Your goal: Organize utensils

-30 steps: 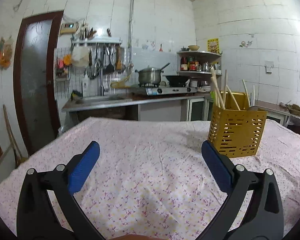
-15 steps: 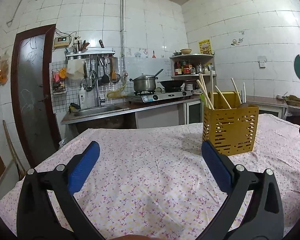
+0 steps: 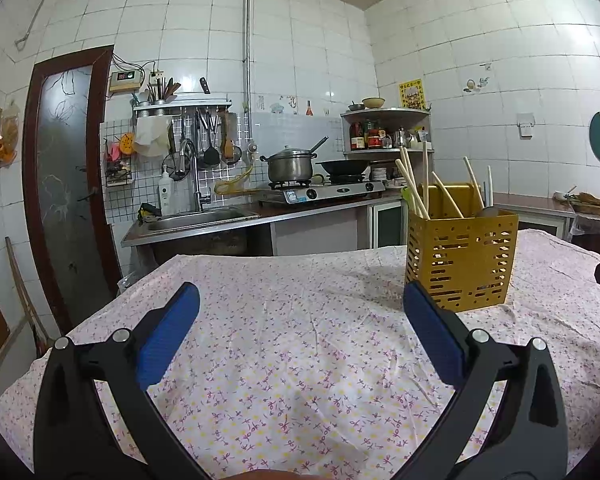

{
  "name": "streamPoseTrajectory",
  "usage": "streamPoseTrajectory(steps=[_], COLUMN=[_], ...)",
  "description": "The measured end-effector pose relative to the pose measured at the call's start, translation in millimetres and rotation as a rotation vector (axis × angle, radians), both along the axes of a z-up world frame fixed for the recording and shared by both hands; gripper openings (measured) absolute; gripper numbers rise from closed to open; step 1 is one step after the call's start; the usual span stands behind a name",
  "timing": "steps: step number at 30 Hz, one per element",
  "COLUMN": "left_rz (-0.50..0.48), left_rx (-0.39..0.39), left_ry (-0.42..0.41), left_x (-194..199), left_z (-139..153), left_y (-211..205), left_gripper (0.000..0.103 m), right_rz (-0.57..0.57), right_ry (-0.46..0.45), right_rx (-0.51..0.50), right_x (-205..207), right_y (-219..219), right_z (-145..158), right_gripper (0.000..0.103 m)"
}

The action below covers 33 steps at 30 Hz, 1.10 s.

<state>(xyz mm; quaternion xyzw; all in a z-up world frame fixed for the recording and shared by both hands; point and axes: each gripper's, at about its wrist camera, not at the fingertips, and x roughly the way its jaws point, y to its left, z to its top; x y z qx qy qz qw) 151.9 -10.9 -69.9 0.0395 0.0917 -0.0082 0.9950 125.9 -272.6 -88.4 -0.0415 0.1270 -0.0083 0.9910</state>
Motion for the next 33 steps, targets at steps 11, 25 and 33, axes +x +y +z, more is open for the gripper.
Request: streamPoseTrajectory(steps=[11,25,33], left_rz=[-0.001,-0.002,-0.007], left_rx=[-0.008,-0.013,-0.013], left_ry=[0.012,0.019,0.024], left_x=[0.9,3.2,7.1], left_z=[-0.2,-1.2,-0.8], left_y=[0.8,2.5,4.1], left_gripper=[0.098,0.098,0.098], right_rz=[-0.014,-0.016,-0.015], right_ry=[0.006,0.005,0.007], right_rx=[0.019,0.024,0.025], right_x=[1.5,2.2,2.4], right_y=[-2.9,-4.7,-5.4], right_z=[0.9,0.5,0.3], right_gripper=[0.092,0.092,0.092])
